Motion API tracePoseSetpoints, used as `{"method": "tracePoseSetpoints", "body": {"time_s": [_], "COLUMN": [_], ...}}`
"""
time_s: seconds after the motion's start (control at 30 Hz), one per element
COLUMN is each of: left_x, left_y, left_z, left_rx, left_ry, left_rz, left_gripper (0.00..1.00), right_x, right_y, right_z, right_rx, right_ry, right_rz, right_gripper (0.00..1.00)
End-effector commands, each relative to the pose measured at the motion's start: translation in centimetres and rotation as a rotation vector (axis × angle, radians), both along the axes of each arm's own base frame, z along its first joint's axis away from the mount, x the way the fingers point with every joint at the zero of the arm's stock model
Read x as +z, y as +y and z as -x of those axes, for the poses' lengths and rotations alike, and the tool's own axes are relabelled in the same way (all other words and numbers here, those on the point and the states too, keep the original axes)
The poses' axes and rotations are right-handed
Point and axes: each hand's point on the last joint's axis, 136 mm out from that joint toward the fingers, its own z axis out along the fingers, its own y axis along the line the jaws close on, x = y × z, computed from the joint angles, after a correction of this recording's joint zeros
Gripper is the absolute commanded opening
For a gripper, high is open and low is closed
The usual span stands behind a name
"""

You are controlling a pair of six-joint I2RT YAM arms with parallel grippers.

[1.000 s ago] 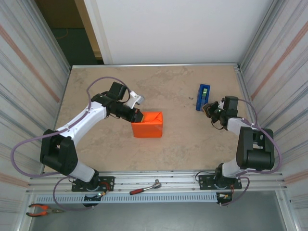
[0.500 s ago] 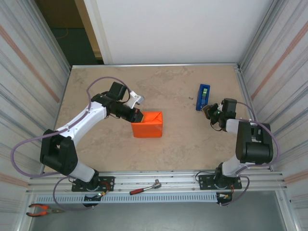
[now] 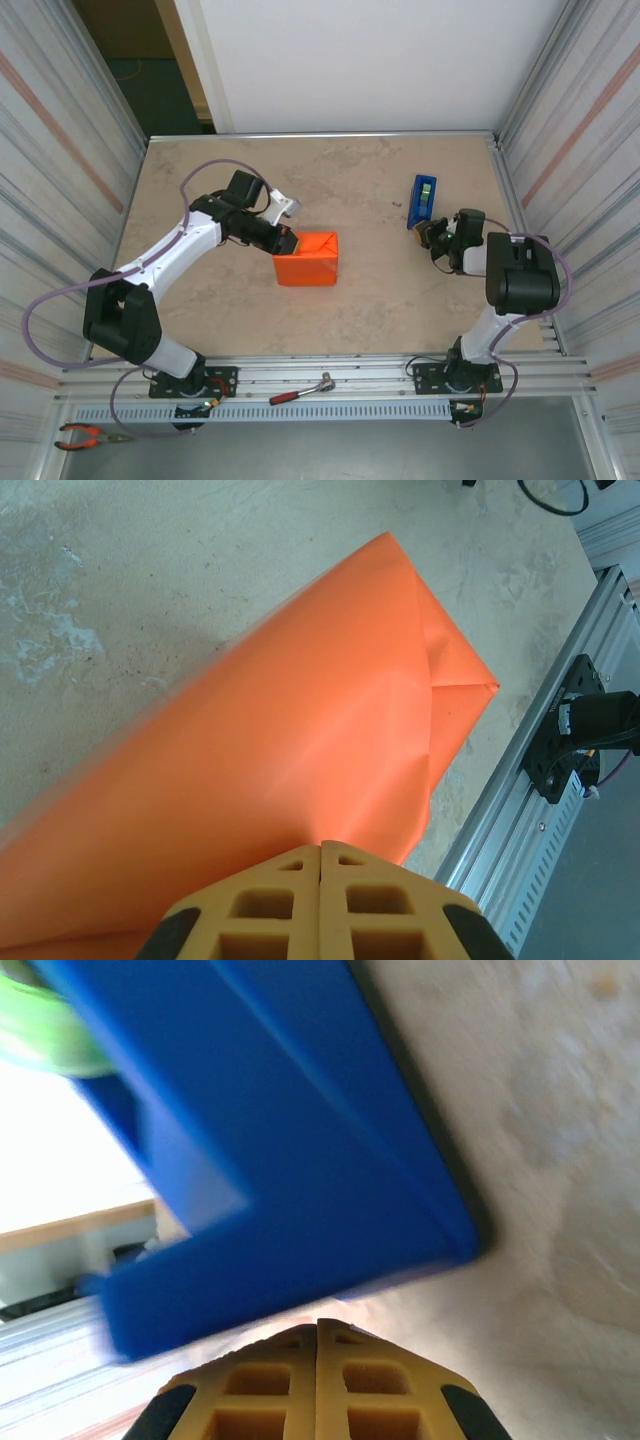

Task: Wrap the gift box in paper
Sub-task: Tear off the tape with the cutter, then stick the wrapping paper to the gift box.

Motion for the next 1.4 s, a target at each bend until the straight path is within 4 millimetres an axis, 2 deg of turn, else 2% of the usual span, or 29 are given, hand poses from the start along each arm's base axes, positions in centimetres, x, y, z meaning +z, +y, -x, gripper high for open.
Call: {"method": "tracePoseSetpoints", "body": {"time_s": [0.0, 0.13, 0.27, 0.5, 0.7, 0.83, 1.0, 1.13, 1.37], "left_x": [-3.1, -3.1, -3.1, -3.1, -3.1, -3.0, -3.0, -2.9, -3.0], "left_y": [1.4, 1.4, 1.4, 1.5, 1.5, 1.5, 1.5, 1.4, 1.4], "left_z": [1.4, 1.5, 1.5, 1.4, 1.6, 1.6, 1.7, 1.7, 1.9], "left_rx": [-0.001, -0.001, -0.001, 0.001, 0.000, 0.002, -0.001, -0.001, 0.001], "left_ry": [0.064, 0.066, 0.066, 0.064, 0.065, 0.063, 0.063, 0.066, 0.074], "left_rz": [-0.110, -0.109, -0.109, -0.111, -0.111, -0.111, -0.108, -0.102, -0.099], "left_gripper": [0.00, 0.00, 0.00, 0.00, 0.00, 0.00, 0.00, 0.00, 0.00], "right_x": [-1.0, 1.7, 5.3, 12.9, 17.5, 18.5, 18.1, 17.4, 16.2], "right_y": [0.7, 1.9, 4.2, 11.5, 18.6, 22.0, 25.5, 27.0, 28.0], "right_z": [1.0, 0.9, 1.3, 3.4, 6.7, 8.5, 10.0, 10.8, 11.5], "right_rx": [-0.010, 0.041, 0.136, 0.321, 0.429, 0.438, 0.429, 0.404, 0.348], "right_ry": [0.058, 0.006, -0.051, -0.165, -0.237, -0.243, -0.218, -0.210, -0.194], "right_rz": [-0.049, -0.032, 0.047, 0.122, 0.135, 0.147, 0.171, 0.196, 0.218], "right_gripper": [0.00, 0.00, 0.00, 0.00, 0.00, 0.00, 0.00, 0.00, 0.00]}}
